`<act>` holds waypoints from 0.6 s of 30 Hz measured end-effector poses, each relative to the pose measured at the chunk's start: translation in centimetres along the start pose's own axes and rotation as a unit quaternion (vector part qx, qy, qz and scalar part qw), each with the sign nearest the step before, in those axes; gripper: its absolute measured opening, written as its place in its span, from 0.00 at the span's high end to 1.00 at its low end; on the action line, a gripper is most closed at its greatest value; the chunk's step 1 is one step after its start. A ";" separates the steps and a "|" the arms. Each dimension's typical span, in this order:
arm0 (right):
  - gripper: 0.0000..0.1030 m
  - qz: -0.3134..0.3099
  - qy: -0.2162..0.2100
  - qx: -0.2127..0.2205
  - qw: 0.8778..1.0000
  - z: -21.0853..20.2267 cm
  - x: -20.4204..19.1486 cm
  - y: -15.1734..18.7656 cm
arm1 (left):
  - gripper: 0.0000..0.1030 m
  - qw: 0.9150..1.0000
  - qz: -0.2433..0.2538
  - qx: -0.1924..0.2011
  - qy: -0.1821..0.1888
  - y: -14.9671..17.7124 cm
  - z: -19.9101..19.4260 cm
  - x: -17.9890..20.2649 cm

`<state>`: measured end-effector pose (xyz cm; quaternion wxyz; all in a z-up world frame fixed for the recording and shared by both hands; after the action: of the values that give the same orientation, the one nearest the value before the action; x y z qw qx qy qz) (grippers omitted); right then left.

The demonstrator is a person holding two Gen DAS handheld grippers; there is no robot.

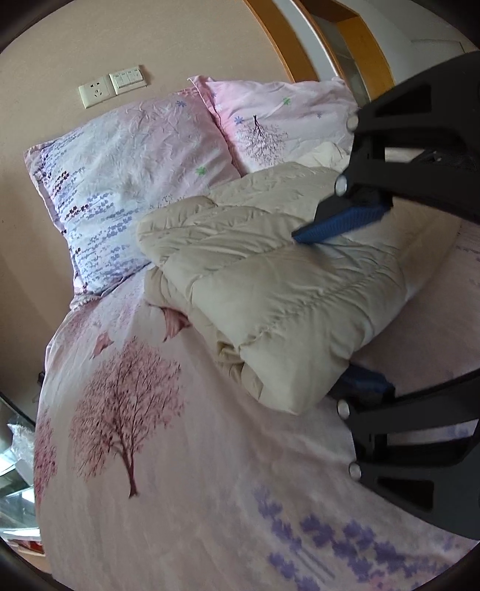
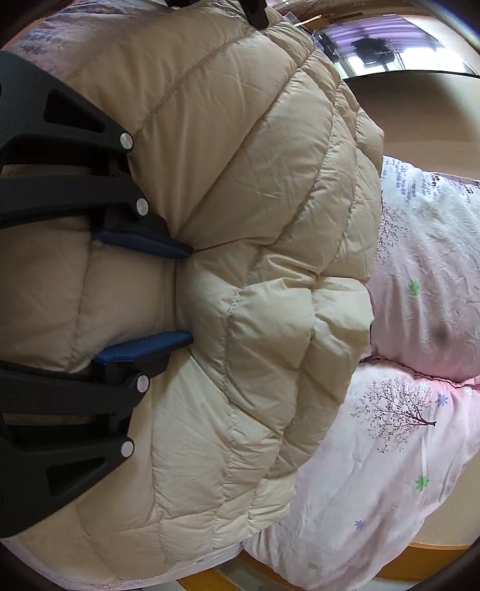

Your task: Fold large clothes

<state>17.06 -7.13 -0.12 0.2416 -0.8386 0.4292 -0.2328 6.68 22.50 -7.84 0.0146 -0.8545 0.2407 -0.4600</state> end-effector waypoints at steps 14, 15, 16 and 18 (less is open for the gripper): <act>0.58 0.047 -0.027 0.003 0.999 0.4 1.0 -0.1 | 0.72 0.966 0.179 0.006 0.187 4.0 -3.3 12.9; 0.58 0.050 -0.029 0.003 0.998 0.5 1.0 -0.1 | 0.72 0.960 0.187 -0.005 0.206 4.6 -3.3 13.9; 0.58 0.054 -0.032 0.004 0.998 0.6 1.1 -0.1 | 0.72 0.956 0.194 -0.013 0.219 5.2 -3.3 14.6; 0.57 0.065 -0.043 0.004 0.997 0.7 1.5 -0.1 | 0.72 0.948 0.206 -0.030 0.243 6.2 -3.0 16.0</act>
<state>18.29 -8.16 -0.32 0.2781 -0.8170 0.4710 -0.1826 9.22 10.78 4.78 0.0244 -0.6489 0.4212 -0.6331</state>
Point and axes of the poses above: each gripper's, at about its wrist camera, not at the fingertips, and z roughly the way its jaws point, x to its right, y to its underside, the point moved 4 cm from there along z, roughly the way its jaws point, and after that the axes turned 8 degrees about -z, right-handed, at the moved point
